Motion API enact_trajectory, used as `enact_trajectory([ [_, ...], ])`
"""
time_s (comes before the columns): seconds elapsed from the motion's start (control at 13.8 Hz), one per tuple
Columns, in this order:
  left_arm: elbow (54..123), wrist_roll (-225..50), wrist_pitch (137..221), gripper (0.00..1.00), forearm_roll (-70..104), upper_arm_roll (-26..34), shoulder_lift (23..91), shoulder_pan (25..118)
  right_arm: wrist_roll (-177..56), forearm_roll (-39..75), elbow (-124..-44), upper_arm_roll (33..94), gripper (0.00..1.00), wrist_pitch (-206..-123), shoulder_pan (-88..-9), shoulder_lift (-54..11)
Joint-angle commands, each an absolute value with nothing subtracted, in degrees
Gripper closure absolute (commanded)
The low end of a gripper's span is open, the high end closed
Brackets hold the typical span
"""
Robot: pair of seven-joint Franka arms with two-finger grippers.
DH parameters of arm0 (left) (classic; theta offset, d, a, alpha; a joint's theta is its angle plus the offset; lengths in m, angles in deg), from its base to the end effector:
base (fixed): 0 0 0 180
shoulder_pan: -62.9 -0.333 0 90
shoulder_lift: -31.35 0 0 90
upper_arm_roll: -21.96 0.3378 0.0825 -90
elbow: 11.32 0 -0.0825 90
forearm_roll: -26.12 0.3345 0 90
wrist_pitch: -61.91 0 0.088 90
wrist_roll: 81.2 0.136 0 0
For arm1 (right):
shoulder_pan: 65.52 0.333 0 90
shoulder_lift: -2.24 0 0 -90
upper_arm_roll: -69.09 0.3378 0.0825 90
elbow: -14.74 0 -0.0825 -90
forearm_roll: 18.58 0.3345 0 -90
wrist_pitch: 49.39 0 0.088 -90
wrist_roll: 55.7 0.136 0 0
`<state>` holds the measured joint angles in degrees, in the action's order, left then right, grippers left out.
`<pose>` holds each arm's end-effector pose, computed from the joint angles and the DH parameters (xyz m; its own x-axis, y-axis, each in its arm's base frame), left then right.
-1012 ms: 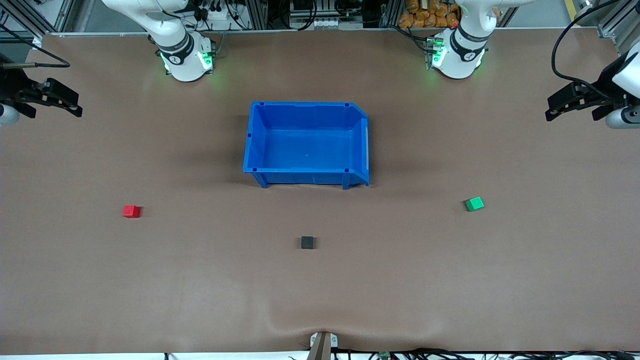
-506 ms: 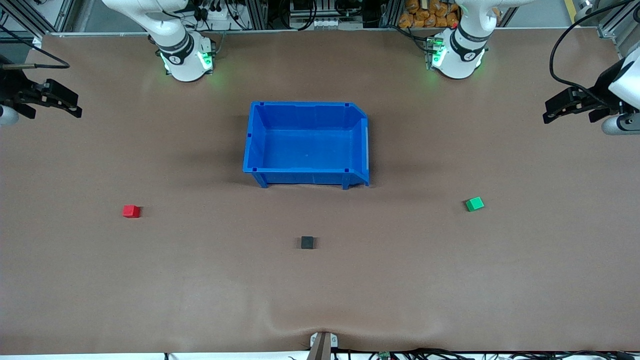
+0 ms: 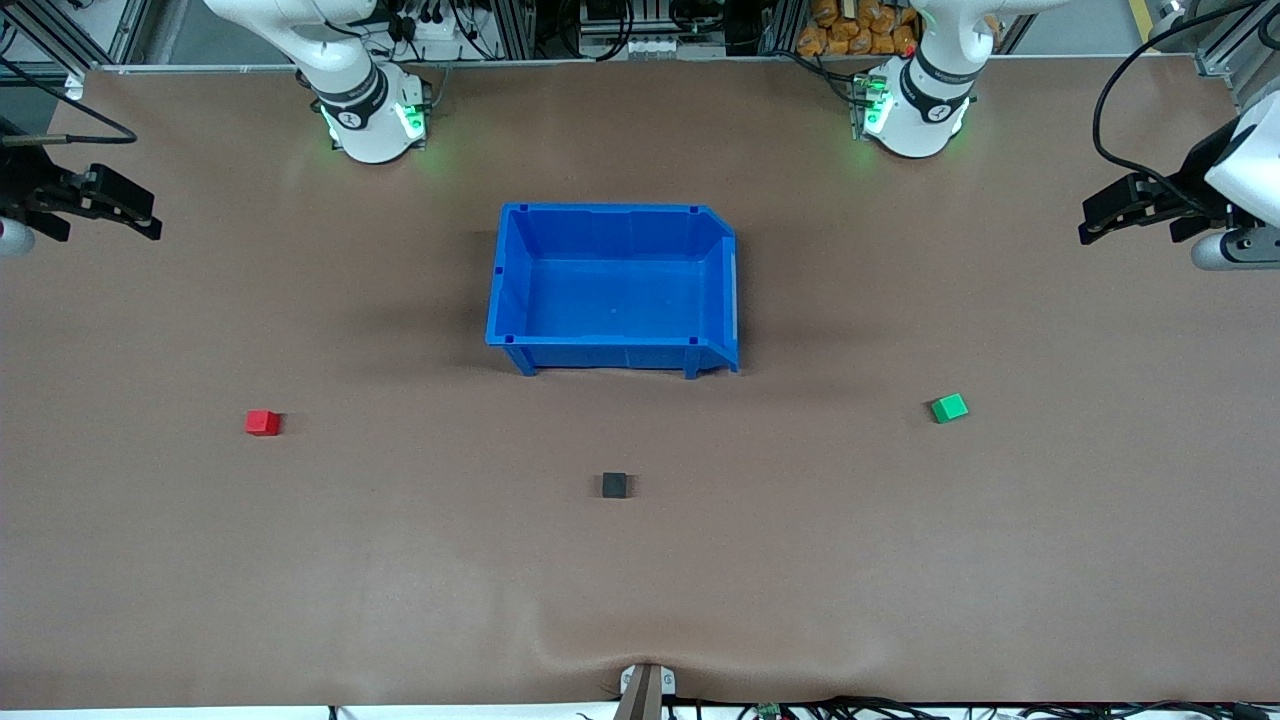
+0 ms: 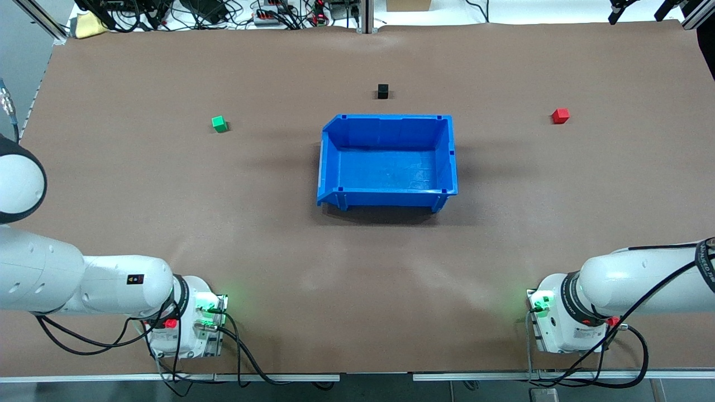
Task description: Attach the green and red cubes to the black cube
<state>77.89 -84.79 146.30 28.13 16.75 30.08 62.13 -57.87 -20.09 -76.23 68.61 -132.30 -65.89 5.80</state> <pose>0.4846 -0.0331 0.6259 0.9982 -0.0112 -0.0595 -0.0136 -0.9991 -0.0409 0.4687 -0.0109 0.6304 0.9966 0.0199 -0.0793 0.0217 -0.9995 0.0228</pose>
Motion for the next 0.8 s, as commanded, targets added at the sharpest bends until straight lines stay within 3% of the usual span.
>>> enact_trajectory([
  [0.0,77.89,-85.68,145.59,0.0,29.11,16.43,30.03,61.94,-58.77,-20.16,-74.65,68.65,0.0,-132.19,-66.22,4.0],
  [0.72,78.33,-85.68,145.67,0.0,29.11,16.25,30.21,61.94,-58.69,-19.9,-74.47,68.56,0.0,-131.92,-66.22,1.71],
])
